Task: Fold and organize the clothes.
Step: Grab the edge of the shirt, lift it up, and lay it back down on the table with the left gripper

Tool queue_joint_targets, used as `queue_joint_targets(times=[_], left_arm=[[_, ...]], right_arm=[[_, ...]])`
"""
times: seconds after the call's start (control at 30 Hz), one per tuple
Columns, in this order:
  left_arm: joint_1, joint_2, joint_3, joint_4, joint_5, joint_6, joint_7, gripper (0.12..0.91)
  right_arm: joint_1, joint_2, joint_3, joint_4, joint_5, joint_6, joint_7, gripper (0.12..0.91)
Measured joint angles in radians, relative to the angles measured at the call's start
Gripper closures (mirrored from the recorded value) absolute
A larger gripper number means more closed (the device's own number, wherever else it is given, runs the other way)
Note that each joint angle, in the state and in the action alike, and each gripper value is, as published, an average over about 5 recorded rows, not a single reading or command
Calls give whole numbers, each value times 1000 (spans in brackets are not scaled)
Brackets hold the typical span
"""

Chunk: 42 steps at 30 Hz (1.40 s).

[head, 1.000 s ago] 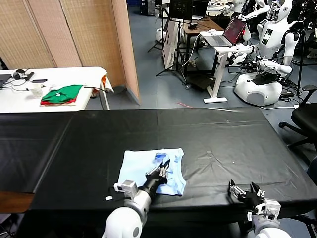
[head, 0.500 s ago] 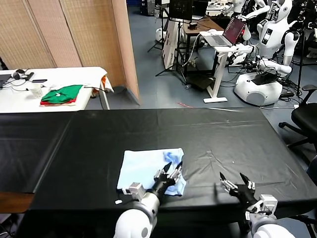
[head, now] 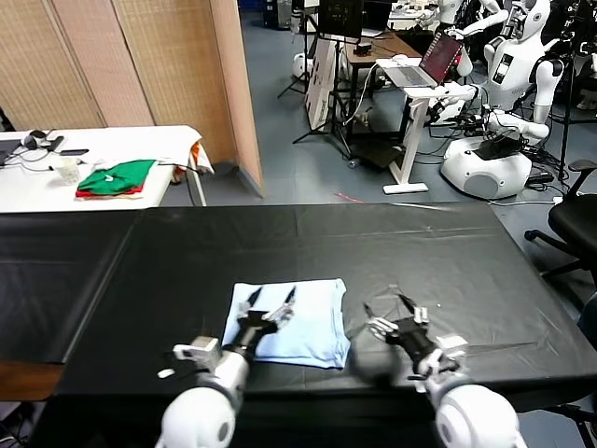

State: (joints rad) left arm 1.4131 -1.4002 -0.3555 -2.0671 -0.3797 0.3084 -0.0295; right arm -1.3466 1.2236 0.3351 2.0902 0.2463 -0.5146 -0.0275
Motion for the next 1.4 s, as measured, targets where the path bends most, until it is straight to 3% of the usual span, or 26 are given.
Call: queue_joint_targets(times=[0.3, 0.7, 1.1, 1.2, 1.4], left_arm=[[18, 23, -68, 26, 2, -5, -1, 123], [18, -23, -110, 95, -59, -49, 28, 123], [25, -49, -150, 136, -242, -36, 28, 124], [25, -50, -153, 145, -274, -29, 30, 176], [26, -55, -159, 159, -319, -13, 32, 518]], right_arm=[[20, 14, -60, -43, -132, -93, 36, 118], [-48, 46, 52, 66, 82, 38, 42, 118], [-120, 58, 142, 143, 108, 55, 39, 118], [-123, 59, 148, 146, 109, 57, 39, 118], [-126, 62, 156, 149, 109, 60, 39, 118]])
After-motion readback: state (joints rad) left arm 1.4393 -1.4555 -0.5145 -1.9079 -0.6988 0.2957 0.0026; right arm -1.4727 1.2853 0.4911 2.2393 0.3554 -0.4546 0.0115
